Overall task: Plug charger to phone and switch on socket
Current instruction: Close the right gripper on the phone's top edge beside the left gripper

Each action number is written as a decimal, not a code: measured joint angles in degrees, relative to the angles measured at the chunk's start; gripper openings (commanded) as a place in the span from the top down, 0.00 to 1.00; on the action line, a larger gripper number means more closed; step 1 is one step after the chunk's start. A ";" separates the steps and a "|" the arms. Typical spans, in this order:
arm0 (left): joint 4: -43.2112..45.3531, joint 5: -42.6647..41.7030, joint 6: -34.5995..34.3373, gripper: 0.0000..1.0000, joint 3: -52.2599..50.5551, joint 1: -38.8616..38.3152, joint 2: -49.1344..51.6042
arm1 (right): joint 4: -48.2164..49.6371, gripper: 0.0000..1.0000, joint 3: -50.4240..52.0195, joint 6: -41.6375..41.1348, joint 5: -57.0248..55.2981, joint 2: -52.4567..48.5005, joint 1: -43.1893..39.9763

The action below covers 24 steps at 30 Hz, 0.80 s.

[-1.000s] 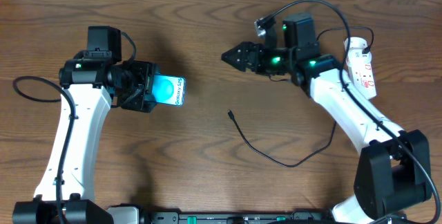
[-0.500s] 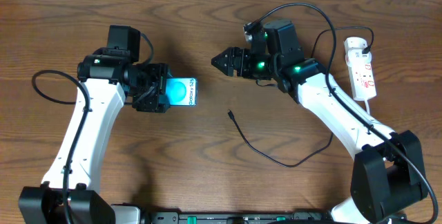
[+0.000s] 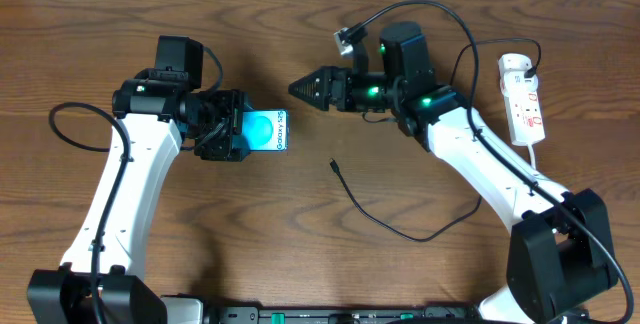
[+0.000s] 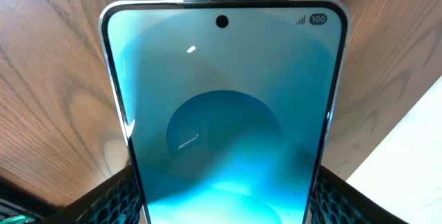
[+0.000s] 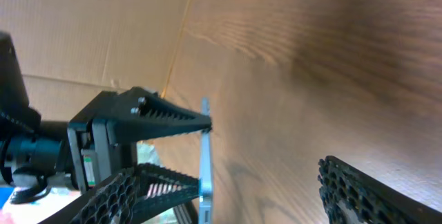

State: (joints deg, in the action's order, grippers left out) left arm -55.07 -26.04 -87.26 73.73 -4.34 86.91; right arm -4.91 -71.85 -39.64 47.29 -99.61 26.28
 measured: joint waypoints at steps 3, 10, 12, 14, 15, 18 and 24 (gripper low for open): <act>-0.02 -0.66 -0.09 0.93 0.00 0.00 0.00 | -0.02 0.18 0.00 -0.11 0.74 0.00 1.11; 0.00 -1.07 -2.58 0.92 0.00 0.00 0.00 | -0.02 0.21 0.00 -0.28 0.98 0.00 3.30; 0.00 -1.42 -3.50 0.93 0.00 0.00 0.00 | -0.02 0.22 0.00 -0.28 0.98 0.00 3.56; 0.00 -2.23 -4.61 0.93 0.00 0.00 0.00 | -0.07 0.24 0.00 -0.28 0.94 0.00 3.74; 0.00 -2.60 -5.14 0.93 0.00 0.00 0.00 | -0.22 0.24 0.00 -0.28 0.90 0.00 3.85; 0.00 -3.39 -5.99 0.93 0.00 0.00 0.00 | -0.50 0.26 0.00 -0.26 0.70 0.00 4.28; 0.00 -3.87 -7.04 0.93 0.00 0.00 0.00 | -0.66 0.32 0.00 -0.24 -0.94 0.00 6.21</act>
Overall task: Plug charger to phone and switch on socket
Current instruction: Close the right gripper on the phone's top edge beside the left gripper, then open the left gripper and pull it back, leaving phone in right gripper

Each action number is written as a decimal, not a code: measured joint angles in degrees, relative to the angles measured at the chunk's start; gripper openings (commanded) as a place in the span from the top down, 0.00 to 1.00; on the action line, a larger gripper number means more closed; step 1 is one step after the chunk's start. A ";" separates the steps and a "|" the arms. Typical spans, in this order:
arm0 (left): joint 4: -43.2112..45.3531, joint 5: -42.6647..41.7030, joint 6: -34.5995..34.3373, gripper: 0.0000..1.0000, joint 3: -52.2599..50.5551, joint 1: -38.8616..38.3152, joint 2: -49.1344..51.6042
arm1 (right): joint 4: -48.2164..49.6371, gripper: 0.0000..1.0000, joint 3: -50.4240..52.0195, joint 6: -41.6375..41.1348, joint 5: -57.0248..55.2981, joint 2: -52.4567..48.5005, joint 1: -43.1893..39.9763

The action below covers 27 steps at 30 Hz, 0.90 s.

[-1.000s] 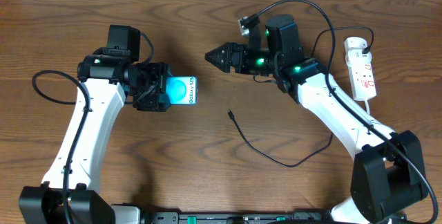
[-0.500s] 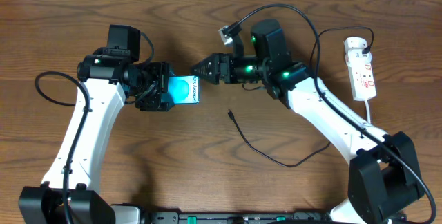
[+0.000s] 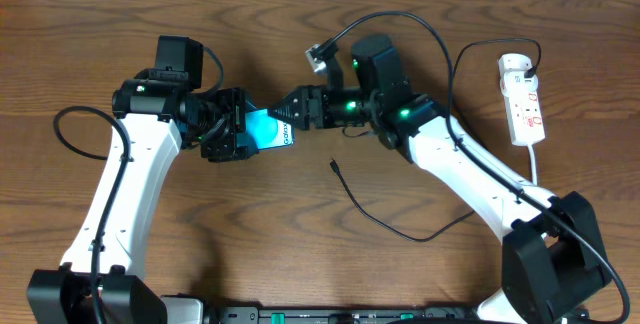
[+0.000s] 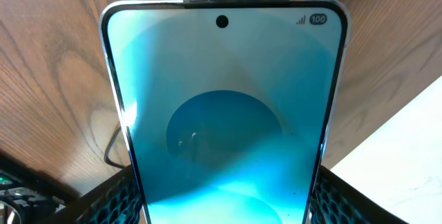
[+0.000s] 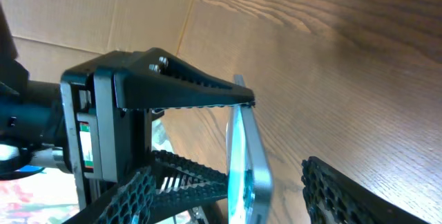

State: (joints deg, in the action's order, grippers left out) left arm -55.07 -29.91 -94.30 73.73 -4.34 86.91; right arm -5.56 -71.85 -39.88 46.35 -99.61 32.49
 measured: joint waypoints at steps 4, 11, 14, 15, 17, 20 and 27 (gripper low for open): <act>0.00 0.00 -0.22 0.93 0.00 0.00 0.00 | -0.22 0.32 0.00 0.00 -1.66 0.00 1.79; 0.00 -1.70 -0.22 0.93 0.00 0.00 0.00 | -0.74 0.41 0.00 0.09 -3.23 0.00 2.58; 0.00 -1.90 -0.22 0.93 0.00 0.00 0.00 | -1.31 0.47 0.00 0.20 -3.61 0.00 2.58; 0.00 -1.95 -0.22 0.92 0.00 0.00 0.00 | -1.53 0.48 0.00 0.20 -3.72 0.00 2.58; 0.00 -2.03 -0.22 0.93 0.00 0.00 0.00 | -2.08 0.49 0.00 0.17 -3.78 0.00 2.58; 0.00 -2.23 -0.22 0.93 0.00 0.00 0.00 | -2.32 0.51 0.00 0.17 -3.80 0.00 2.58; -0.02 -2.38 -0.20 0.93 0.00 0.00 0.00 | -2.32 0.55 0.00 0.20 -3.98 0.00 2.97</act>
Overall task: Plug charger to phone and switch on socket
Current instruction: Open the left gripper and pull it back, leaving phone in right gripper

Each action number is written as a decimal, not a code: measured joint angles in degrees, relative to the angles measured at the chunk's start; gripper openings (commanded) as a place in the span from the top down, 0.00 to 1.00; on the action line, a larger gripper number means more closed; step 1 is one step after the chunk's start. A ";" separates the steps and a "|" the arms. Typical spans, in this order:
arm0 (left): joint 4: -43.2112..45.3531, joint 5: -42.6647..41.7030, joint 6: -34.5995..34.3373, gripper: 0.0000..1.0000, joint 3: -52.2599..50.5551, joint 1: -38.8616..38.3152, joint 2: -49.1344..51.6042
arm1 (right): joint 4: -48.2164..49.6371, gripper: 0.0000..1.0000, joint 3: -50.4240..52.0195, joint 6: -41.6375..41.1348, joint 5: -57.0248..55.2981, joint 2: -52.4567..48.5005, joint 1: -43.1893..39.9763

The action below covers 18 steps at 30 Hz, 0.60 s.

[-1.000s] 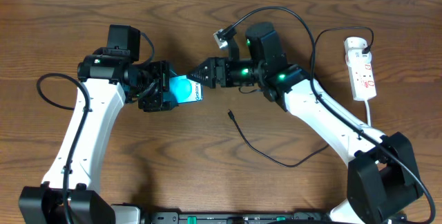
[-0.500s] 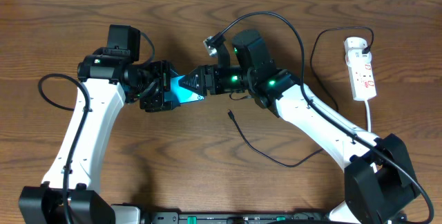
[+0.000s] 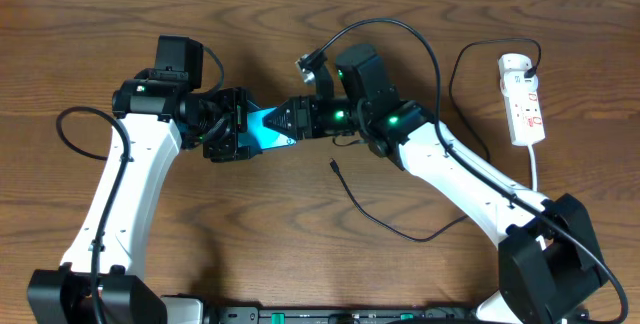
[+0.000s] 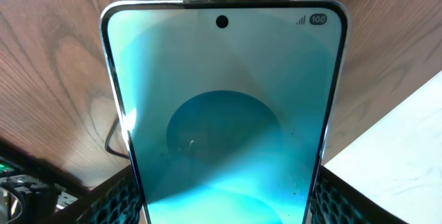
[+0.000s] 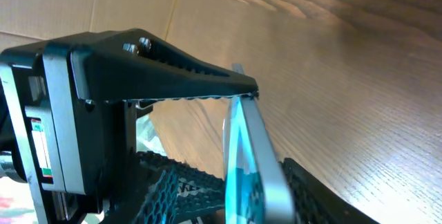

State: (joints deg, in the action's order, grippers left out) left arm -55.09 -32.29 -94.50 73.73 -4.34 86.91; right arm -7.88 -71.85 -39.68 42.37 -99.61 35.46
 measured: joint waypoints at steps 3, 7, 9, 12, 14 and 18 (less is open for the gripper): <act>-0.02 -0.02 0.00 0.93 0.00 0.00 0.00 | -0.02 0.55 0.00 0.00 0.00 0.00 0.20; -0.13 0.00 0.02 0.93 0.00 0.00 0.00 | -0.17 0.55 0.00 0.00 -0.04 0.00 0.46; -0.33 0.04 0.02 0.93 0.00 0.00 0.00 | -0.24 0.57 0.00 0.00 -0.28 0.00 0.46; -0.59 0.33 0.02 0.93 0.00 0.00 0.00 | -0.66 0.64 0.00 0.02 -0.85 0.00 0.46; -0.87 0.81 0.07 0.93 0.00 0.00 0.00 | -1.14 0.66 0.00 0.13 -1.09 0.00 0.46; -0.98 1.14 0.07 0.93 0.00 0.00 0.00 | -1.68 0.66 0.00 0.15 -1.53 0.00 0.48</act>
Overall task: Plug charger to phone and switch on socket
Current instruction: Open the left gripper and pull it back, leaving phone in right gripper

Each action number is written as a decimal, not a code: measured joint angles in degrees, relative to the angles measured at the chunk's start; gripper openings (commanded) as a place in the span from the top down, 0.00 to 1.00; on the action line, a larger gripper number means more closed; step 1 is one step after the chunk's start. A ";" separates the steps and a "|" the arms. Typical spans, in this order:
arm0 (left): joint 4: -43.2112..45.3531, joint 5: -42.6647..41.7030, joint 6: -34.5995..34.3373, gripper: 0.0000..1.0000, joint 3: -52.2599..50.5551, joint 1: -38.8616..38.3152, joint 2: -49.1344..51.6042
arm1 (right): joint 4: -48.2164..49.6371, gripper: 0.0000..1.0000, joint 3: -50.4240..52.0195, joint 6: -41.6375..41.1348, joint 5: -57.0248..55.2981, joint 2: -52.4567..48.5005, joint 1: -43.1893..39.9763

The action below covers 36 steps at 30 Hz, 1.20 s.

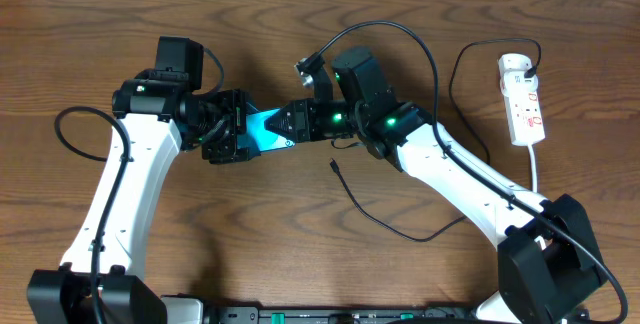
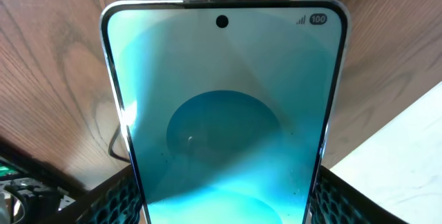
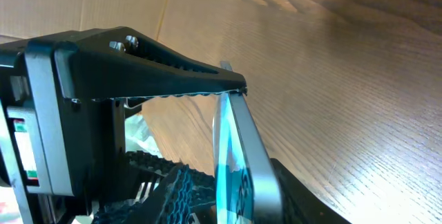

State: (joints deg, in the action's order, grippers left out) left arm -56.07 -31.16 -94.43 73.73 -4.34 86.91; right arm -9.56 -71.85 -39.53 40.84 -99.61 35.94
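The phone [image 1: 266,130], its screen lit turquoise, is held off the table left of centre, and my left gripper [image 1: 236,131] is shut on its sides. In the left wrist view the phone [image 2: 224,113] fills the frame between the mesh fingers [image 2: 110,198]. My right gripper [image 1: 284,126] is shut on the phone's free end; its wrist view shows the phone's edge [image 3: 238,148] squeezed between both fingers. The black charger cable's plug [image 1: 333,167] lies loose on the wood below the right gripper. The white socket strip [image 1: 522,99] lies at the far right.
The black charger cable [image 1: 390,228] curves across the table under the right arm and loops up to the socket strip. A second cable arcs above the right wrist. The left arm's cable loops at the table's left side [image 1: 62,129].
My right gripper's fingers have come closer together on the phone's end. Both arms and the phone are almost where they were.
My left gripper held the phone throughout. My right gripper first stood apart to the phone's right, its fingers spread. Then its tip was at the phone's end, then its fingers straddled that end, and now they are shut on it.
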 measured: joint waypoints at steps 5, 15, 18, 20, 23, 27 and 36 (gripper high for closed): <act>-0.09 0.02 0.17 0.93 0.00 0.00 0.00 | -0.33 0.66 0.00 0.02 -1.36 0.00 0.66; -0.11 0.87 0.17 0.93 0.00 -0.63 0.00 | -1.14 0.71 0.00 -0.35 -2.58 0.00 2.12; -0.11 1.55 0.20 0.93 0.00 -1.05 0.00 | -1.68 0.72 0.00 -0.42 -3.21 0.00 2.23; -0.11 1.70 0.20 0.92 0.00 -1.09 0.00 | -1.79 0.74 0.00 -0.42 -3.41 0.00 2.27; -0.11 1.73 0.20 0.92 0.00 -1.11 0.00 | -1.79 0.76 0.00 -0.44 -3.61 0.00 2.29; -0.09 1.75 0.20 0.93 0.00 -1.14 0.00 | -1.81 0.77 0.00 -0.44 -3.85 0.00 2.29; -0.09 1.75 0.37 0.93 0.00 -1.14 0.00 | -1.95 0.82 0.00 -0.44 -4.31 0.00 2.29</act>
State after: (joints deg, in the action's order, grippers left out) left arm -56.16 -29.41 -94.06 73.73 -5.48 86.91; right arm -11.51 -71.85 -39.97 36.53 -99.61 38.24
